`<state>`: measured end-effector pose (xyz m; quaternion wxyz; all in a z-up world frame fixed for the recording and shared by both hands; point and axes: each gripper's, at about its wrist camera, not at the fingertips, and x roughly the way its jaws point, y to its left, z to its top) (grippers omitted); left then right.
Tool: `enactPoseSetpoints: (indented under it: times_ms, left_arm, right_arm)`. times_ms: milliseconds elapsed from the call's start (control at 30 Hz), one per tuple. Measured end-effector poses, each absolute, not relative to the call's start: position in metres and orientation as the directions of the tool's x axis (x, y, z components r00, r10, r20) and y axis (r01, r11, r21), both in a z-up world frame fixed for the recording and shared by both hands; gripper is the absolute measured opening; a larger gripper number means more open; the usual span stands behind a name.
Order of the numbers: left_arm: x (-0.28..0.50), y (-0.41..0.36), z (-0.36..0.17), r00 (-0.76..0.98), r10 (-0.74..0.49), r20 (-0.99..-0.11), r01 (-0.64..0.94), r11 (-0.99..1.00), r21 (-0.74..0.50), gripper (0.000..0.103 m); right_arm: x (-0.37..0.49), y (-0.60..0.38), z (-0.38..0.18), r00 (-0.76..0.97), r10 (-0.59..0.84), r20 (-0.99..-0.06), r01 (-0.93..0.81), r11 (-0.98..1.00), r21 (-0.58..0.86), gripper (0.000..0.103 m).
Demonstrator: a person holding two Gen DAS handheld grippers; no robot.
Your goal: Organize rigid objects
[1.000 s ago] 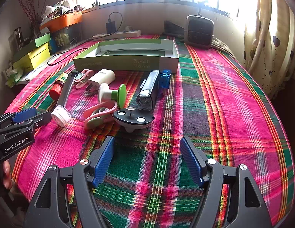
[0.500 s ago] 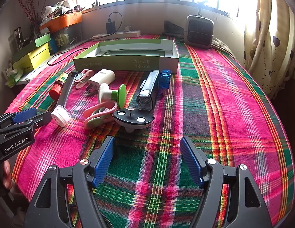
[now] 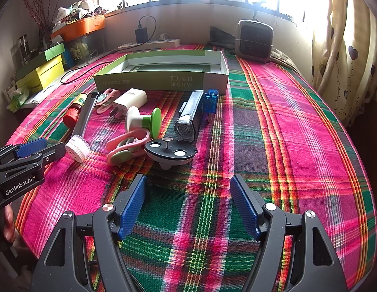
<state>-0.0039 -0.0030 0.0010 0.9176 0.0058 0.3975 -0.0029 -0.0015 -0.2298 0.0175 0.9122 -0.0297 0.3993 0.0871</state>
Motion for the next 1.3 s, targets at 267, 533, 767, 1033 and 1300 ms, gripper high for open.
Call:
enactPoseSetpoints:
  times_ms: [267, 533, 767, 1033, 1300]
  left_arm:
    - [-0.004, -0.004, 0.001, 0.68, -0.005, -0.734, 0.013, 1.0, 0.005, 0.052]
    - [0.002, 0.004, 0.002, 0.671, -0.055, -0.74, 0.031, 0.998, -0.046, 0.052]
    - [0.012, 0.01, 0.005, 0.646, -0.157, -0.747, 0.072, 0.987, -0.145, 0.052]
    - [0.031, 0.013, 0.01, 0.641, -0.186, -0.745, 0.073, 0.981, -0.182, 0.052]
    - [0.052, 0.017, 0.014, 0.642, -0.157, -0.75, 0.054, 0.986, -0.16, 0.052]
  right_arm:
    - [-0.001, -0.23, 0.018, 0.665, 0.136, -0.735, -0.184, 0.983, 0.015, 0.071]
    - [0.002, -0.233, 0.019, 0.654, 0.142, -0.743, -0.191, 0.981, 0.019, 0.071]
    - [0.01, -0.235, 0.019, 0.645, 0.134, -0.752, -0.181, 0.983, 0.02, 0.071]
    - [0.026, -0.225, 0.019, 0.623, 0.151, -0.767, -0.22, 0.975, 0.014, 0.071]
    - [0.043, -0.224, 0.019, 0.611, 0.145, -0.778, -0.216, 0.976, 0.013, 0.071]
